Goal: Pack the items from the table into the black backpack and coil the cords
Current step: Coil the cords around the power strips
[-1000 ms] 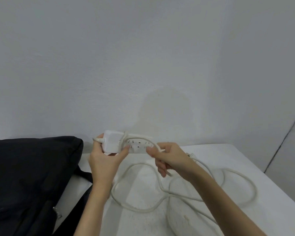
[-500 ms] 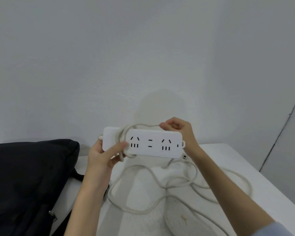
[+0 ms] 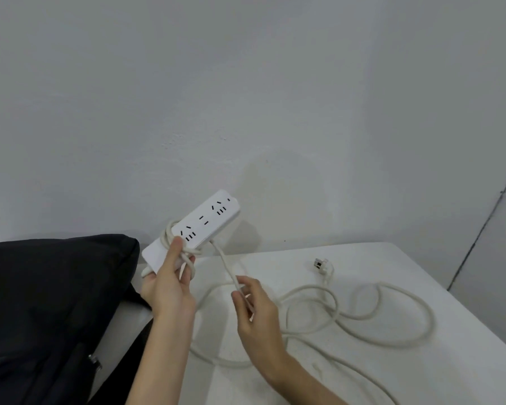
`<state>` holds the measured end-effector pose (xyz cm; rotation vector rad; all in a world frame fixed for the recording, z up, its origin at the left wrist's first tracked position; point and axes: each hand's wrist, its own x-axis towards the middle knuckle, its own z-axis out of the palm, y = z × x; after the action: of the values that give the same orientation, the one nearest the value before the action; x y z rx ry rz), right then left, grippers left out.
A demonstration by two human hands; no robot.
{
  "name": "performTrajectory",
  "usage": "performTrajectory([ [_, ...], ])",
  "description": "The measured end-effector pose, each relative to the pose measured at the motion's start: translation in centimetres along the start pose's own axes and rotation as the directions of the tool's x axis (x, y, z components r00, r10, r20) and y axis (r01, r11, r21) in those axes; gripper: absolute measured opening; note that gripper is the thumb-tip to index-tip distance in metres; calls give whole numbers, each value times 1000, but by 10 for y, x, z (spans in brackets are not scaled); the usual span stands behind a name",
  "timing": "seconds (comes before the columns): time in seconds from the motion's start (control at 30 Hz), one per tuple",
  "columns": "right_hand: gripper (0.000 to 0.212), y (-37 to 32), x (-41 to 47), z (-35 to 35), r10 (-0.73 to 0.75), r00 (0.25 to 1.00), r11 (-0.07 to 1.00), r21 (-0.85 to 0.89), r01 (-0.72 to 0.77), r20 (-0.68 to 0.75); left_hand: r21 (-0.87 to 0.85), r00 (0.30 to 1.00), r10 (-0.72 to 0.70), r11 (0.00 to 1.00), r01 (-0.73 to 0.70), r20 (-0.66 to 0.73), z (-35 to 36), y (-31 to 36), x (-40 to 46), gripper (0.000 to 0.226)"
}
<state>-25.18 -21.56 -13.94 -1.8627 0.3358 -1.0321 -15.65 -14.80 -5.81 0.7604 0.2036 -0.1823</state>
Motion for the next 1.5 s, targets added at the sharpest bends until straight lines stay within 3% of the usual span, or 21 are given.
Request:
performTrajectory([
  [0.1,15,1,7,-6,-186,980,970,-149,194,68,96,988,149,984,-151,29,-2,-10,2,34],
  [0.2,14,-7,28,-24,-490,866,793,-362,490,97,326,946,274,890,-318,173,-4,-12,3,41],
  [0.3,16,-28,60,-45,-637,755,610,-497,617,156,494,919,244,784,-375,309,-3,-2,4,40],
  [0.4,15,-52,86,-61,-650,746,609,-489,624,143,489,897,145,796,-357,419,0,4,-1,29],
  [0.47,32,-67,96,-69,-540,838,729,-454,513,80,495,886,98,799,-341,453,0,9,-6,29],
  [0.53,65,-75,103,-75,-255,966,865,-439,243,34,496,863,68,794,-351,501,1,16,-10,31],
  [0.57,73,-77,105,-77,-77,996,896,-435,93,55,492,846,53,793,-359,531,1,19,-12,33],
  [0.6,73,-76,107,-78,77,991,918,-395,-28,110,486,829,41,794,-366,558,2,22,-16,33],
  [0.67,52,-67,108,-79,211,949,960,-232,-157,233,497,808,15,782,-376,589,3,23,-18,32],
  [0.77,57,-56,102,-80,238,946,970,-101,-221,221,534,828,-69,793,-293,557,5,20,-22,37],
  [0.87,58,-51,99,-79,238,967,966,-128,-226,87,534,857,-82,811,-240,510,9,12,-23,32],
  [1.03,55,-50,97,-80,264,964,957,-136,-257,37,534,880,-65,815,-226,471,7,4,-20,27],
  [1.13,54,-52,96,-86,280,960,958,-70,-279,6,335,789,-258,940,71,558,4,16,-14,33],
  [1.17,55,-51,96,-87,290,957,957,-32,-289,-1,299,750,-277,948,110,601,3,22,-13,35],
  [1.23,55,-51,93,-88,301,954,954,-5,-301,-6,360,742,-205,931,-52,638,0,31,-12,28],
  [1.3,50,-49,89,-85,313,949,949,-27,-314,-32,475,830,51,800,-366,555,-4,31,-12,16],
  [1.33,48,-48,88,-84,318,946,946,-40,-320,-61,518,842,215,705,-485,496,-5,29,-13,11],
  [1.4,48,-44,89,-83,317,942,943,-71,-326,-109,524,771,425,567,-635,474,-5,28,-17,13],
  [1.47,50,-44,90,-83,333,938,932,-120,-343,-98,557,660,428,355,-751,617,-5,28,-17,54],
  [1.5,49,-45,91,-83,344,936,922,-163,-352,-80,551,590,346,216,-806,729,-4,27,-17,79],
])
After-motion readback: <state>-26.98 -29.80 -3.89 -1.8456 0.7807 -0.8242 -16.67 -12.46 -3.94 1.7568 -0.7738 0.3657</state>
